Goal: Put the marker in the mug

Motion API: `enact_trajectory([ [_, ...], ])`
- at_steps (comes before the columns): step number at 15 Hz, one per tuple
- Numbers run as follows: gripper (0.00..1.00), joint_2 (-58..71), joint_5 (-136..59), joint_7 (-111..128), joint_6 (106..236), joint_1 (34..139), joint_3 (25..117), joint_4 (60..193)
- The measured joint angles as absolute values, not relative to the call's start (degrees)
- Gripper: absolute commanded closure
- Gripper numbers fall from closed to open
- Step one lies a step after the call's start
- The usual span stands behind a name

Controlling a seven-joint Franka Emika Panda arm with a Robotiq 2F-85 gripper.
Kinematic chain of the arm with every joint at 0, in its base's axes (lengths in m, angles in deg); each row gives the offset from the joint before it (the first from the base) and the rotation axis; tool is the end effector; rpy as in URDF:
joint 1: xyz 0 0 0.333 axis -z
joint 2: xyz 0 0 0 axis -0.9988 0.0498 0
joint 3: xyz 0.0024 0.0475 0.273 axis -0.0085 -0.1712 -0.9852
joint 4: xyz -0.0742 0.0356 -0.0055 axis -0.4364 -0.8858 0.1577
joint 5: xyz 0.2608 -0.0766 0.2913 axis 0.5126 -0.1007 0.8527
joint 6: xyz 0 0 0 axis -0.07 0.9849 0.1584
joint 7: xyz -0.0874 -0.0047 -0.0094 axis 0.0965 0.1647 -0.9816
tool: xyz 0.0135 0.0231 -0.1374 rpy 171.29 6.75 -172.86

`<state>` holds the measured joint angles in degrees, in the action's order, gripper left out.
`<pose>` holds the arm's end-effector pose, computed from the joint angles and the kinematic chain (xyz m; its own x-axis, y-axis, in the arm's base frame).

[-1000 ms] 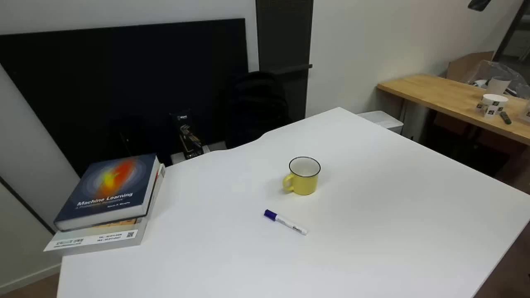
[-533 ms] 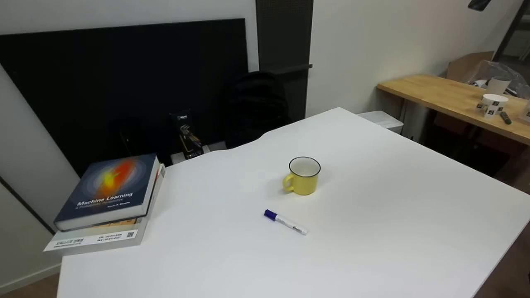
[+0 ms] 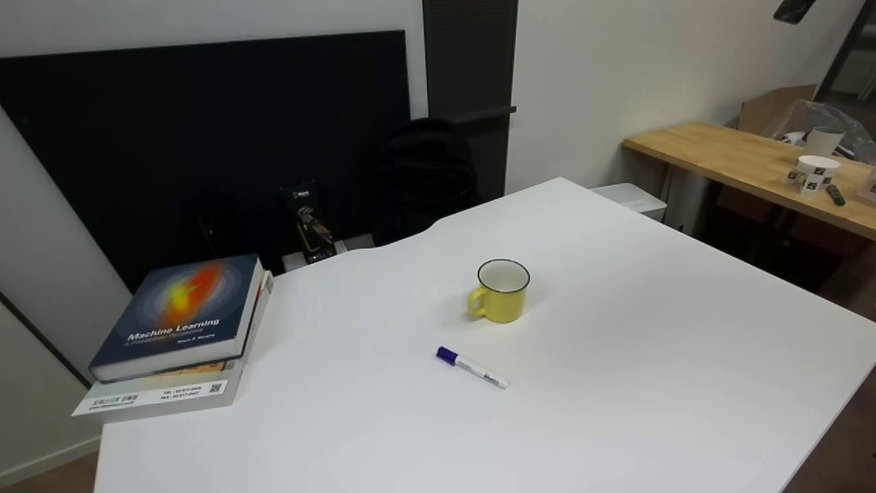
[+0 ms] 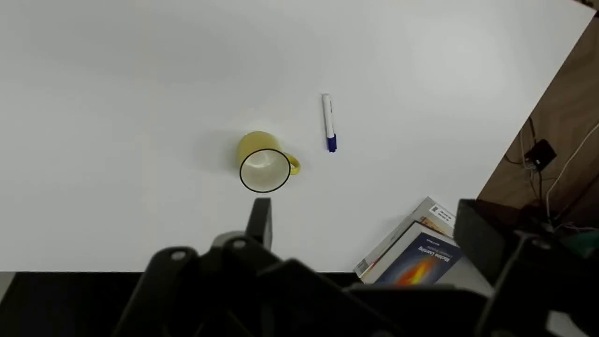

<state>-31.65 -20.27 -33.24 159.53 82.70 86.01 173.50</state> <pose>0.4511 -0.0944 0.3782 0.9409 0.2368 0.2420 0.2955 -0.9232 -0.2455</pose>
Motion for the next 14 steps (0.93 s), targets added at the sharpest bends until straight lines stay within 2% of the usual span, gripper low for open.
enact_trajectory([
  [7, 0.0, -25.83, -19.78, -34.85, 161.97, 82.6, 79.16, 177.5],
  [14, 0.0, -14.91, -11.8, -35.6, 176.22, 81.1, 72.7, 178.61],
])
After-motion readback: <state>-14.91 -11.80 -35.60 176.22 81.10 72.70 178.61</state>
